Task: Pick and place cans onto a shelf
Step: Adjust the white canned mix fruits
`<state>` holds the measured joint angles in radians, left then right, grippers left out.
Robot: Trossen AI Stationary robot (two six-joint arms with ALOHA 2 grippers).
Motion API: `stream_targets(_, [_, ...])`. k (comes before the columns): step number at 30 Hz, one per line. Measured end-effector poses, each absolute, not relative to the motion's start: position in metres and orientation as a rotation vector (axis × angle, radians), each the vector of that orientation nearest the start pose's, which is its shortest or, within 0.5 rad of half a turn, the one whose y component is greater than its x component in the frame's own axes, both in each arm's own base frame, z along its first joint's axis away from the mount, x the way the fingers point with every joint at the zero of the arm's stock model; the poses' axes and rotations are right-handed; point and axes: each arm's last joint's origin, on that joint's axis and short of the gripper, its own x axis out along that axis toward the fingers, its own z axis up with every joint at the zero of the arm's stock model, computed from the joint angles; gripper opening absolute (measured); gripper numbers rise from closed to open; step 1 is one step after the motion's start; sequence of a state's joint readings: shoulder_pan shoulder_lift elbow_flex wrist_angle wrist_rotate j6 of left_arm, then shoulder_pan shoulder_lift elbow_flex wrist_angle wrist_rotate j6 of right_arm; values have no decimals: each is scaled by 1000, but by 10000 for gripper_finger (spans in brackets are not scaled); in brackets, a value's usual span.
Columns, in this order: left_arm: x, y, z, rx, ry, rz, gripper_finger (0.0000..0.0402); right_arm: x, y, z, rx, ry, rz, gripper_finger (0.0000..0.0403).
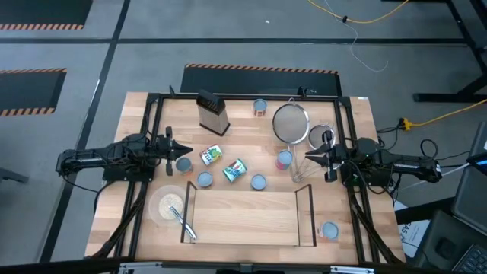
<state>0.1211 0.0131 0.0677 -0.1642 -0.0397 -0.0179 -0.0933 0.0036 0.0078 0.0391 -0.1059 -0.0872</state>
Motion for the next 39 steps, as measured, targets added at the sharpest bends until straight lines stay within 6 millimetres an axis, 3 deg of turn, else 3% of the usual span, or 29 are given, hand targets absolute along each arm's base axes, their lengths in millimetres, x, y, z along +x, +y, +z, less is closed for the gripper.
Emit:
stream_targets(6, [93,12,170,-93,102,161,6,97,-6,170,-92,-44,11,55])
stream_targets(20, [93,13,170,-185,94,172,102,97,-6,170,-92,-44,11,55])
stream_targets(39, [97,14,164,-81,171,194,103,97,-6,170,-92,-44,11,55])
